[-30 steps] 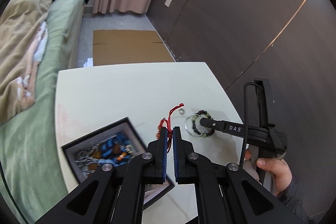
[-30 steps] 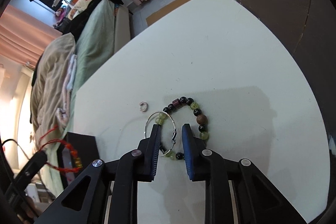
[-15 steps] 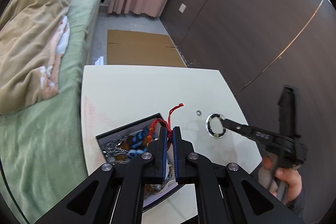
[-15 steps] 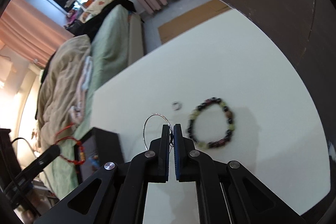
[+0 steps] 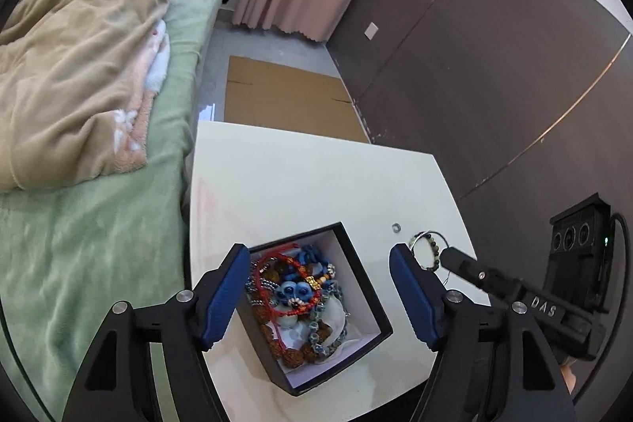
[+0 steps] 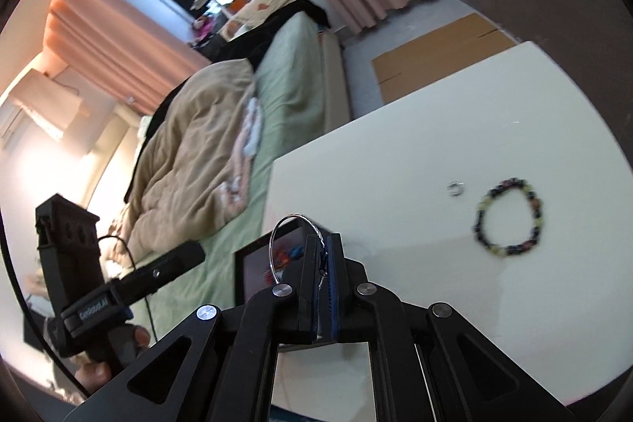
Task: Organize jewelry
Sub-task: 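Drop the red string and silver hoop into the black box with both grippers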
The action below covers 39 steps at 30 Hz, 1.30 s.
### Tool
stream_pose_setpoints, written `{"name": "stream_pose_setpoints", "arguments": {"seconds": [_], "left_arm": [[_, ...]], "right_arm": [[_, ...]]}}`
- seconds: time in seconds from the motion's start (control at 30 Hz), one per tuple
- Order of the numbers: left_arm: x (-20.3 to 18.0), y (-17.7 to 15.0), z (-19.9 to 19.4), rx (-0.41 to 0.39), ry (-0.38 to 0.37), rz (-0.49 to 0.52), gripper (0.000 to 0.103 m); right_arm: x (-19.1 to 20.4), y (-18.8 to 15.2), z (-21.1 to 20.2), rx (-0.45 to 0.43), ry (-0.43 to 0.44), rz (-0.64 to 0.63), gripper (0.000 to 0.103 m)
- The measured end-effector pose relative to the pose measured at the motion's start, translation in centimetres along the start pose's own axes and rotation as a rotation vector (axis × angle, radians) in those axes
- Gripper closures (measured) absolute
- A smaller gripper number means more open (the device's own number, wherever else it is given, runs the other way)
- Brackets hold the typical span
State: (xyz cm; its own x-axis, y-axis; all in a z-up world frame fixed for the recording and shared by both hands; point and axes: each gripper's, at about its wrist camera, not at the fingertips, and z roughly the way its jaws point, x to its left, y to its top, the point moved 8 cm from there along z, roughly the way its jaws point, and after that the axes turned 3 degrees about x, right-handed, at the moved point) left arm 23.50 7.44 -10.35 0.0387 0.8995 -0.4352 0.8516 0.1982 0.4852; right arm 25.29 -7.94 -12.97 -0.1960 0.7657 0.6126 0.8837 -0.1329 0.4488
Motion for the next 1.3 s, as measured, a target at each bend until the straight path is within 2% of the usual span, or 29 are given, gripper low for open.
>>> {"name": "stream_pose_setpoints", "arguments": {"seconds": [0.2, 0.3, 0.37, 0.43, 0.5, 0.53, 0.7, 0.87, 1.03, 1.13, 1.2, 1.3], "left_arm": [[1.5, 0.9, -0.5, -0.017, 0.008, -0.037, 0.029], [3.0, 1.5, -1.1, -0.040, 0.023, -0.071, 0.029], [3.8, 1.7, -1.3, -0.045, 0.024, -0.093, 0.029], [4.0, 1.6, -1.2, -0.042, 0.030, -0.099, 0.029], [3.8, 1.5, -0.9, -0.033, 0.032, -0.090, 0.029], [3.4, 1.5, -0.7, -0.027, 0.029, -0.080, 0.029], [0.7, 1.1, -0.3, -0.018, 0.006, -0.007, 0.029], [-1.7, 0.4, 0.8, 0.008, -0.005, 0.050, 0.029], [-4.1, 0.3, 1.3, 0.014, 0.002, 0.084, 0.029], [-5.9, 0.2, 1.3, 0.004, 0.013, 0.118, 0.022], [-7.1, 0.1, 1.3, -0.004, 0.010, 0.138, 0.011], [-8.6, -0.1, 1.7, 0.002, 0.015, 0.161, 0.009]], "right_arm": [[2.9, -0.4, 1.4, 0.014, 0.071, -0.035, 0.097], [4.6, -1.0, 2.7, 0.048, 0.091, -0.057, 0.097], [5.3, -1.7, 3.7, 0.111, 0.091, -0.076, 0.086], [5.6, -2.1, 3.7, 0.138, 0.082, -0.082, 0.047], [5.2, -1.7, 2.4, 0.088, 0.052, -0.086, 0.030], [4.9, -1.7, 1.8, 0.073, 0.045, -0.084, 0.028], [2.1, -1.1, -1.6, 0.027, -0.015, 0.015, 0.028], [-0.1, -1.1, -4.5, -0.001, -0.117, 0.037, 0.028], [-2.0, -0.4, -8.5, -0.097, -0.166, 0.027, 0.028], [-4.5, -0.1, -9.9, -0.123, -0.216, 0.068, 0.028], [-5.8, 0.2, -10.6, -0.134, -0.236, 0.089, 0.028], [-6.7, 0.5, -12.0, -0.171, -0.241, 0.089, 0.028]]}}
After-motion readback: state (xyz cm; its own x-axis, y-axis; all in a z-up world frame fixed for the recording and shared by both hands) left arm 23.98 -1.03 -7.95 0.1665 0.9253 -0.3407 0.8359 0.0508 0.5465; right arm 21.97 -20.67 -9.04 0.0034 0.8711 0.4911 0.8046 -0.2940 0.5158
